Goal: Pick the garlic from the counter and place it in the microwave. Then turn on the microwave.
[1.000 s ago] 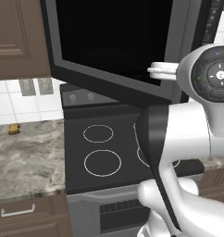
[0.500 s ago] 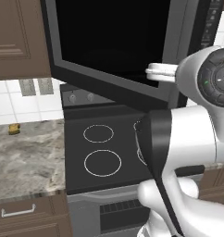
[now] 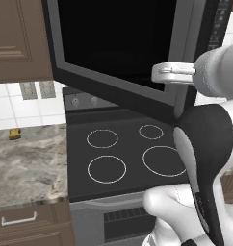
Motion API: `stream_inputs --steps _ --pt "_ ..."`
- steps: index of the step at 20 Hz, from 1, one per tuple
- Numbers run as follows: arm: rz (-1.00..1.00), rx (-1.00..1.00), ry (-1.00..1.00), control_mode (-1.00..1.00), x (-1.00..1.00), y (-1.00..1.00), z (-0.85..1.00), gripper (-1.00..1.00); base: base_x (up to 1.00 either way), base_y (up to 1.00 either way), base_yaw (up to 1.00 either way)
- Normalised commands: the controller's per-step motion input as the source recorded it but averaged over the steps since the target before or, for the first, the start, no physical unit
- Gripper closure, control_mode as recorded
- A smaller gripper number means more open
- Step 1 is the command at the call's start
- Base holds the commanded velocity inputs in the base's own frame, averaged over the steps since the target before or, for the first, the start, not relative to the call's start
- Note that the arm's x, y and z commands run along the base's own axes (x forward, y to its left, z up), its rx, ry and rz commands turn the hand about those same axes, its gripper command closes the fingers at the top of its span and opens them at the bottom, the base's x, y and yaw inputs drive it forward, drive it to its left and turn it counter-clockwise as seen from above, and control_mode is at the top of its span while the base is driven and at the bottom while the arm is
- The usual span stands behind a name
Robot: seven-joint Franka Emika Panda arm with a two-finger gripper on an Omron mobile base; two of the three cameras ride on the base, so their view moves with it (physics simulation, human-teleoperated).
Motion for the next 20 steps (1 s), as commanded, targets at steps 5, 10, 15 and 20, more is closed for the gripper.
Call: stream_inputs --steps 5,10,15,20 --pt "0.3 0.0 0.01 -1.0 -0.08 0.18 0.0 -1.0 0.0 0.0 0.0" --pt "0.2 0.0 -0.03 -1.0 -0.53 -0.5 0.0 -1.0 0.0 0.0 0.0" --pt "0.04 0.0 -0.05 -1.0 -0.62 -0.99 0.0 -1.0 0.0 0.0 0.0" --pt "0.02 0.07 0.0 -1.0 -0.03 -0.96 0.05 -1.0 0.0 0.0 0.0"
